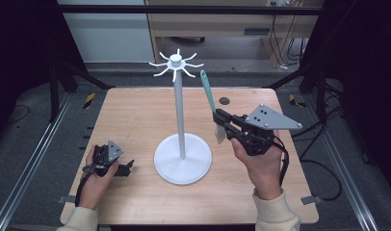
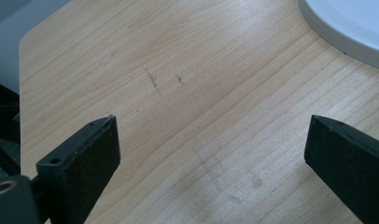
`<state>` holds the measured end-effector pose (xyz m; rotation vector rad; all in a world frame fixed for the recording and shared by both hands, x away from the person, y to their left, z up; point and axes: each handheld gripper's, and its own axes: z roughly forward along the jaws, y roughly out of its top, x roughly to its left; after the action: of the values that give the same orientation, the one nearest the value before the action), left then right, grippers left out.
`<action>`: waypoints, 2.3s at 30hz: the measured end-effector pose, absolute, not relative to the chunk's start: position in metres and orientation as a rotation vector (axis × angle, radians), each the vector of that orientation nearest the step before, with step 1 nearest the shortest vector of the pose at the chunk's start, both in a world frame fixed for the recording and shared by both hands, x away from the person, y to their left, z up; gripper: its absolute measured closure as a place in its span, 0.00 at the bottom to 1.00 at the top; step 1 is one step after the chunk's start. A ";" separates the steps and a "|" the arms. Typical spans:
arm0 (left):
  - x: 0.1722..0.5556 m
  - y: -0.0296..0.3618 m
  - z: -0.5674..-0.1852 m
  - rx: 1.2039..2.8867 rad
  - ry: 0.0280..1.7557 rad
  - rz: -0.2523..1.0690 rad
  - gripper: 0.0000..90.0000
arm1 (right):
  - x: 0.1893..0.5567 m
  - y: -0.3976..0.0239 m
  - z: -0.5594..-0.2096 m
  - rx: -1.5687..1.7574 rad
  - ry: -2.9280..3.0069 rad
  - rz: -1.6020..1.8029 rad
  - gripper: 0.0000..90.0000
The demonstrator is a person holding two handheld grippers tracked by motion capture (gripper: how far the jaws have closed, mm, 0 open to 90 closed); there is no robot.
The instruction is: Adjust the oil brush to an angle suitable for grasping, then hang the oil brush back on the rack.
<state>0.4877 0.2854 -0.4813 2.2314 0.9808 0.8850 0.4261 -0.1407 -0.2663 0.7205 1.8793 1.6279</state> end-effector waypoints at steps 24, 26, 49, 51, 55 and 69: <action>0.488 0.285 -0.481 2.234 0.978 0.882 0.03 | 0.423 -0.133 -0.266 0.691 1.895 1.614 0.92; 0.488 0.285 -0.481 2.236 0.978 0.880 0.03 | 0.423 -0.133 -0.266 0.690 1.895 1.613 0.92; 0.488 0.285 -0.481 2.237 0.976 0.880 0.03 | 0.424 -0.129 -0.267 0.692 1.916 1.606 0.92; 0.488 0.284 -0.481 2.238 0.975 0.880 0.03 | 0.425 -0.128 -0.267 0.693 1.920 1.609 0.92; 0.488 0.284 -0.482 2.241 0.975 0.880 0.03 | 0.426 -0.128 -0.266 0.694 1.918 1.613 0.92; 0.488 0.285 -0.482 2.240 0.977 0.879 0.03 | 0.426 -0.124 -0.264 0.691 1.918 1.599 0.92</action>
<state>0.4877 0.2848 -0.4817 2.2395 0.9770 0.8794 0.4263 -0.1239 -0.2643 0.6905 1.9182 1.5991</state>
